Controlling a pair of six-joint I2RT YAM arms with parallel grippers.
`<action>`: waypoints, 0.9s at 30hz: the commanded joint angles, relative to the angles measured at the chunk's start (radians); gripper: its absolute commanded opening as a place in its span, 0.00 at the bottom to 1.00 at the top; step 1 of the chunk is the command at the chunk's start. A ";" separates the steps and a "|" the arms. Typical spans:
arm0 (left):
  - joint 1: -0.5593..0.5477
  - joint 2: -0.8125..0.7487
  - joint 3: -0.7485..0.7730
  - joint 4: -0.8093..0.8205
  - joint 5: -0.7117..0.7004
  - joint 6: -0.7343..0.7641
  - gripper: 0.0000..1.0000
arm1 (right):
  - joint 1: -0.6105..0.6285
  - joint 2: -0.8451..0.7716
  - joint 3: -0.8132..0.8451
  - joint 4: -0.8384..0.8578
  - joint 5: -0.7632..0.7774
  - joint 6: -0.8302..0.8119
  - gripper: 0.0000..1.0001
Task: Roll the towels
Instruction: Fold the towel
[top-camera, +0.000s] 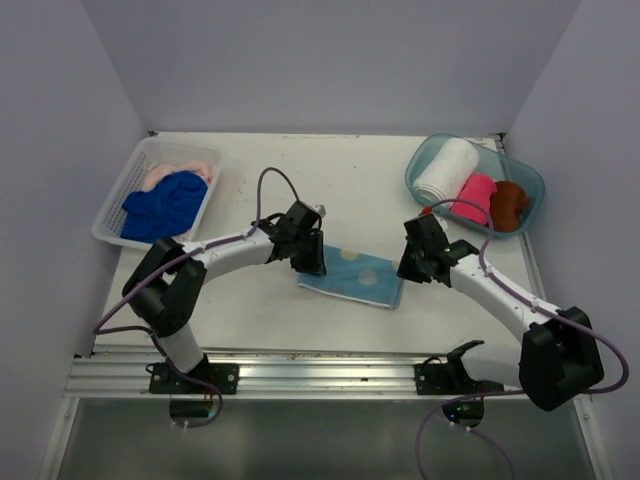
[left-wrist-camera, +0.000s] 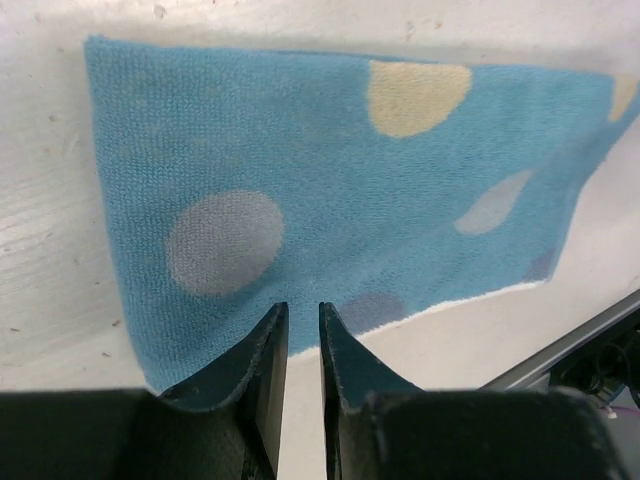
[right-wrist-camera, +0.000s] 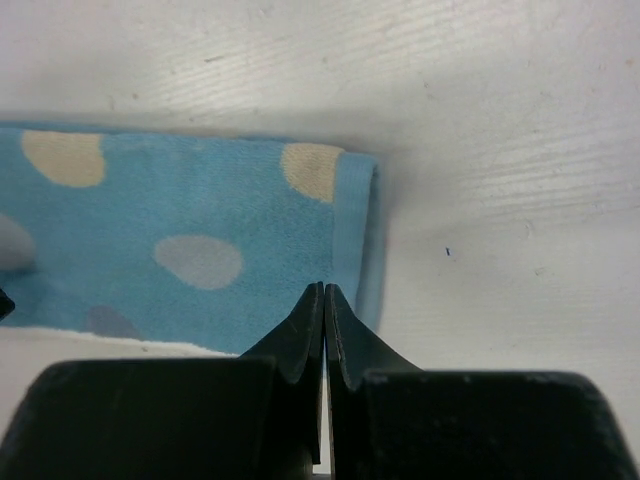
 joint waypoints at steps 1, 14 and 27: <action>0.008 -0.068 0.026 -0.006 -0.055 0.028 0.22 | 0.003 0.035 0.071 -0.006 -0.014 -0.013 0.00; 0.052 0.156 0.195 -0.030 -0.142 0.090 0.22 | 0.185 0.224 0.052 0.090 -0.008 0.066 0.00; 0.018 -0.155 -0.235 -0.023 -0.035 0.012 0.22 | 0.151 0.313 0.119 0.025 0.134 -0.082 0.00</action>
